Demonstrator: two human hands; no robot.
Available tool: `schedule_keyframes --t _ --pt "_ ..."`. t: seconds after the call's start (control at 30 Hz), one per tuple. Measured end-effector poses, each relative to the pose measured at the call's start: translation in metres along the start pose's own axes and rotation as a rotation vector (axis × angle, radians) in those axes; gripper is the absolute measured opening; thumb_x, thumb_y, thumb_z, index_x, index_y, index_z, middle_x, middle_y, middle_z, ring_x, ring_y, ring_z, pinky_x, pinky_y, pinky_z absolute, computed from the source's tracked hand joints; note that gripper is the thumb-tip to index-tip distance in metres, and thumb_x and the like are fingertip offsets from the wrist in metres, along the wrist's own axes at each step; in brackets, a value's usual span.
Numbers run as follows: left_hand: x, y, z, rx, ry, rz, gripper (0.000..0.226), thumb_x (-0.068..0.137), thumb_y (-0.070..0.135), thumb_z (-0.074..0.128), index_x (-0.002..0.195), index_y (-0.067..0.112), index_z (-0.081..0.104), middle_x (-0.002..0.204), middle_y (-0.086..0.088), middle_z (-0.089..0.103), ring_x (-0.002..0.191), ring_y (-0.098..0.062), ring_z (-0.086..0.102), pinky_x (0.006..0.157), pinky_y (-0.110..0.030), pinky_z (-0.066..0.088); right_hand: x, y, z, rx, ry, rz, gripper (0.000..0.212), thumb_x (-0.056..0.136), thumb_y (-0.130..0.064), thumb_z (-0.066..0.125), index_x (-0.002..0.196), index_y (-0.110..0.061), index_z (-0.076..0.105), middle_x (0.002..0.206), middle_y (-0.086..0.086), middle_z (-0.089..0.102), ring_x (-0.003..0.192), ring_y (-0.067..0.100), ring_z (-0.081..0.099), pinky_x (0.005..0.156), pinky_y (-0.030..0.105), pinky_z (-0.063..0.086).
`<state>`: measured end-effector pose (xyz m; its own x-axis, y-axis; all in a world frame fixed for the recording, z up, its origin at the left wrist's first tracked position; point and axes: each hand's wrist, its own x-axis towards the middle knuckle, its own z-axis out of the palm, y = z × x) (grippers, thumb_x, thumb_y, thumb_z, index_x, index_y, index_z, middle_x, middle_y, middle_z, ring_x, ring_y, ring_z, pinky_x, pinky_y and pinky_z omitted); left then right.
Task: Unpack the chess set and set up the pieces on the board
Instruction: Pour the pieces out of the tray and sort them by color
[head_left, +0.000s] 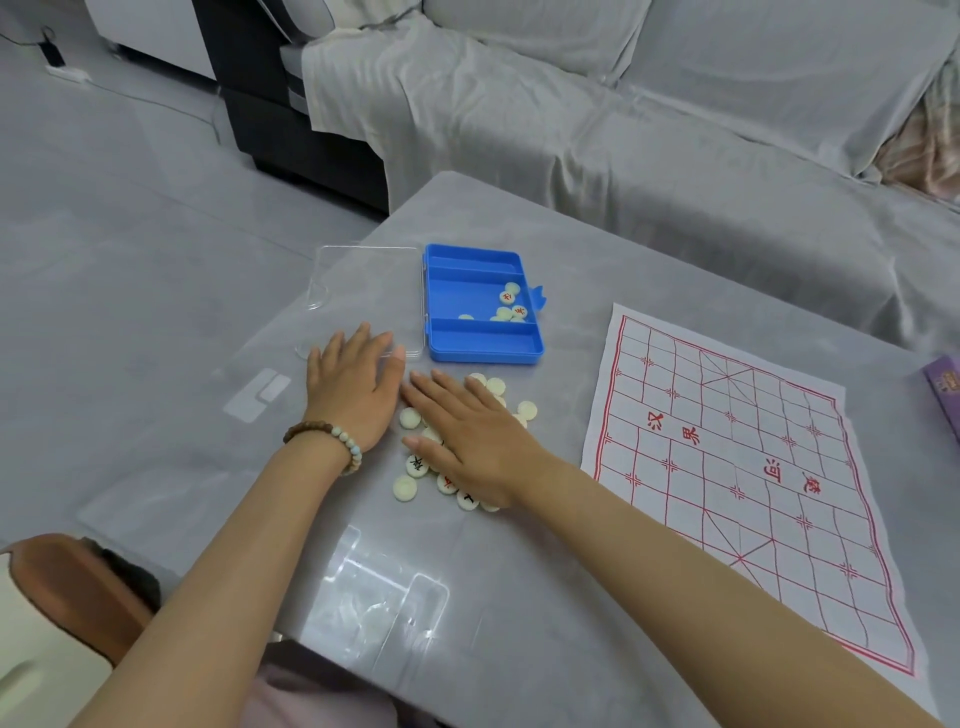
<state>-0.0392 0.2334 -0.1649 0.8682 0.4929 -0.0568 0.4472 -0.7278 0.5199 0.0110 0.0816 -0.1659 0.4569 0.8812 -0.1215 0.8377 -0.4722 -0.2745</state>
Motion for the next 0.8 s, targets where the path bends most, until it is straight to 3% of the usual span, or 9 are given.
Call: schedule_keyframes --t 0.17,0.3,0.4,0.57,0.7,0.8 --pt "-0.001 -0.002 -0.002 -0.021 -0.004 0.008 0.049 0.099 0.041 0.018 0.144 0.026 0.026 0.156 0.003 0.012 0.144 -0.018 0.002 0.115 -0.037 -0.006 -0.001 0.005 0.000 0.012 0.054 -0.020 0.057 0.098 -0.050 0.020 0.150 -0.027 0.013 0.158 -0.007 0.007 0.145 0.008 -0.004 0.118 0.032 -0.008" --pt "-0.002 -0.001 -0.002 -0.040 -0.005 0.004 0.049 0.099 0.041 0.018 0.144 0.025 0.027 0.156 0.002 0.013 0.144 -0.019 0.002 0.115 -0.037 -0.005 -0.014 0.018 0.003 0.048 0.131 0.094 0.068 0.085 -0.063 0.007 0.147 -0.038 0.019 0.158 -0.011 0.007 0.145 0.009 -0.006 0.118 0.037 -0.005" --pt "-0.001 0.000 -0.002 -0.038 -0.004 0.006 0.049 0.099 0.041 0.017 0.144 0.025 0.027 0.156 0.002 0.013 0.144 -0.019 0.003 0.115 -0.037 -0.005 -0.019 0.011 0.008 0.043 0.136 0.094 0.068 0.085 -0.064 0.007 0.147 -0.037 0.020 0.157 -0.011 0.010 0.145 0.010 -0.004 0.118 0.035 -0.003" --pt "-0.002 -0.001 -0.003 -0.055 0.000 0.011 0.049 0.099 0.041 0.017 0.144 0.024 0.027 0.155 0.002 0.014 0.143 -0.019 0.003 0.116 -0.037 -0.004 -0.018 0.001 -0.001 0.182 0.150 0.038 0.053 0.096 -0.050 0.023 0.146 -0.032 0.025 0.157 -0.008 0.014 0.145 0.009 0.003 0.117 0.031 0.001" --pt "0.001 -0.002 -0.003 -0.042 0.003 0.005 0.050 0.099 0.041 0.016 0.145 0.025 0.025 0.155 0.003 0.013 0.143 -0.018 0.003 0.116 -0.037 -0.005 0.012 0.025 -0.035 0.201 0.379 0.182 0.052 0.098 -0.041 0.039 0.145 -0.021 0.030 0.156 -0.004 0.018 0.144 0.013 0.013 0.116 0.031 0.014" --pt "0.002 -0.001 -0.003 -0.037 -0.015 0.000 0.051 0.098 0.041 0.014 0.146 0.026 0.023 0.156 0.004 0.011 0.144 -0.017 0.000 0.115 -0.037 -0.008 0.050 0.054 -0.051 0.035 0.288 0.348 0.063 0.099 -0.046 0.029 0.149 -0.010 0.017 0.158 0.005 0.011 0.145 0.020 0.007 0.117 0.034 0.006"
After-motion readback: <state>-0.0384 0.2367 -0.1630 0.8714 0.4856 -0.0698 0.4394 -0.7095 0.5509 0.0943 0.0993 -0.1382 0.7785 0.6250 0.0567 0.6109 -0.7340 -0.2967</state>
